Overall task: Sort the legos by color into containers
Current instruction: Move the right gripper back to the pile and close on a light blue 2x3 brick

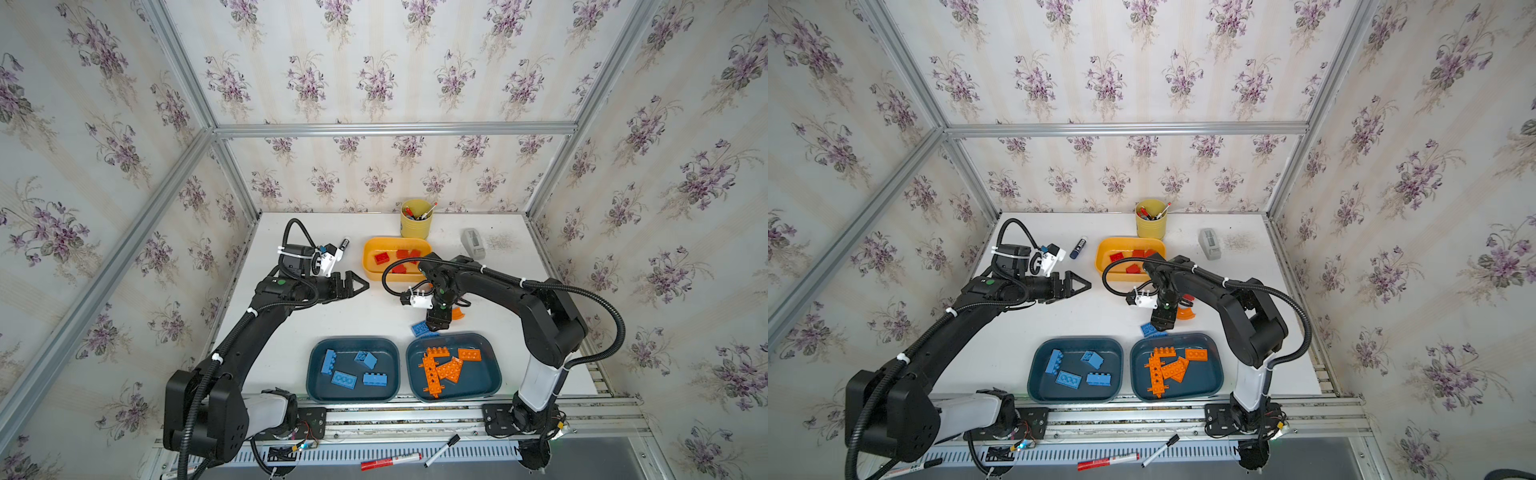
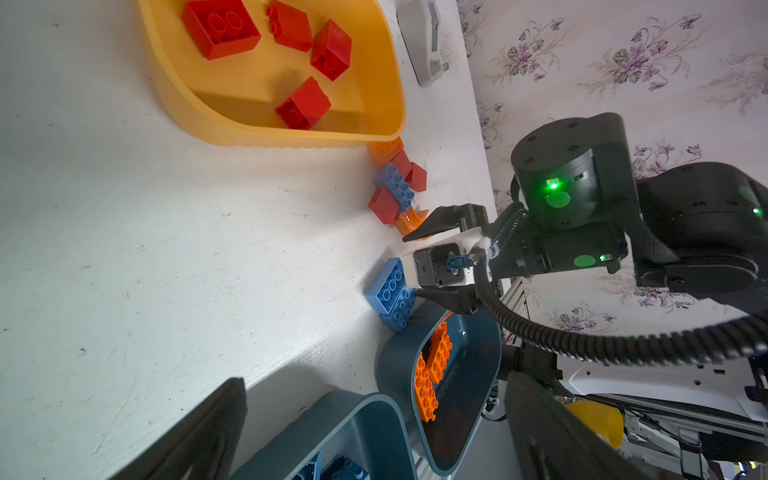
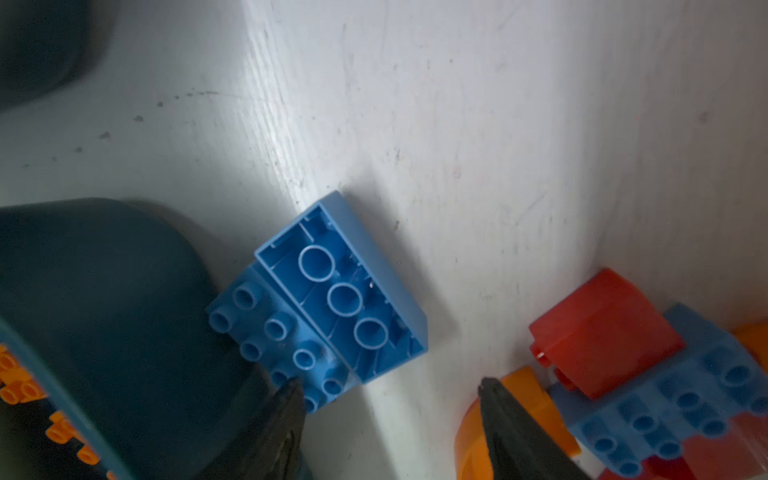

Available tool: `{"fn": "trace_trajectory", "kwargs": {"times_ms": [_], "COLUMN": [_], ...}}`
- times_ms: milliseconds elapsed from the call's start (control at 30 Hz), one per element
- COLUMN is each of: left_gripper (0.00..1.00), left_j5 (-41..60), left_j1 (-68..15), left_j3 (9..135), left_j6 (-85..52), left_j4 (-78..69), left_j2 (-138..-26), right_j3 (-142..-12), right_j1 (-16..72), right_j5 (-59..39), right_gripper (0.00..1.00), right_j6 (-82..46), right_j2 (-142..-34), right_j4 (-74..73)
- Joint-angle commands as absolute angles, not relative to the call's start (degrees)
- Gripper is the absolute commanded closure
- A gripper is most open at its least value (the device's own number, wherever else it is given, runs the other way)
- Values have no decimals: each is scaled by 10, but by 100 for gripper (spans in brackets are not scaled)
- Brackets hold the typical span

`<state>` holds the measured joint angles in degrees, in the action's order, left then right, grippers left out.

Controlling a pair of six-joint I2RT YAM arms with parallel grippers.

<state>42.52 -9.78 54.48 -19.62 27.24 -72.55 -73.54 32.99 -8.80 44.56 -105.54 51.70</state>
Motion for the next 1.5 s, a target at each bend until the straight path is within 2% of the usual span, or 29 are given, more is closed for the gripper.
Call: {"fn": "trace_trajectory", "kwargs": {"times_ms": [0, 467, 600, 900, 1067, 1467], "left_gripper": [1, 1, 1, 1, 1, 1], "left_j5": [434, 437, 436, 435, 432, 430], "left_j1": [-98, -98, -98, -97, -96, -96], "left_j3": [551, 548, 548, 547, 546, 546], "left_j6": [-186, -191, -192, -191, -190, -188], "left_j4": [264, 265, 266, 267, 267, 267], "left_j2": [-730, -731, -731, -732, -729, -731], "right_j3": [-746, -783, -807, -846, -828, -767], "right_j1": [332, 341, 341, 341, 343, 370], "right_j5": [-94, -99, -71, -76, -100, -8], "right_gripper": [31, 35, 36, 36, 34, 26], "right_j6": [465, 467, 465, 473, 497, 545], "right_j2": [-1070, -1121, -1136, -1126, -1091, -1089], "right_j4": [523, 472, 466, 490, 517, 450]}}
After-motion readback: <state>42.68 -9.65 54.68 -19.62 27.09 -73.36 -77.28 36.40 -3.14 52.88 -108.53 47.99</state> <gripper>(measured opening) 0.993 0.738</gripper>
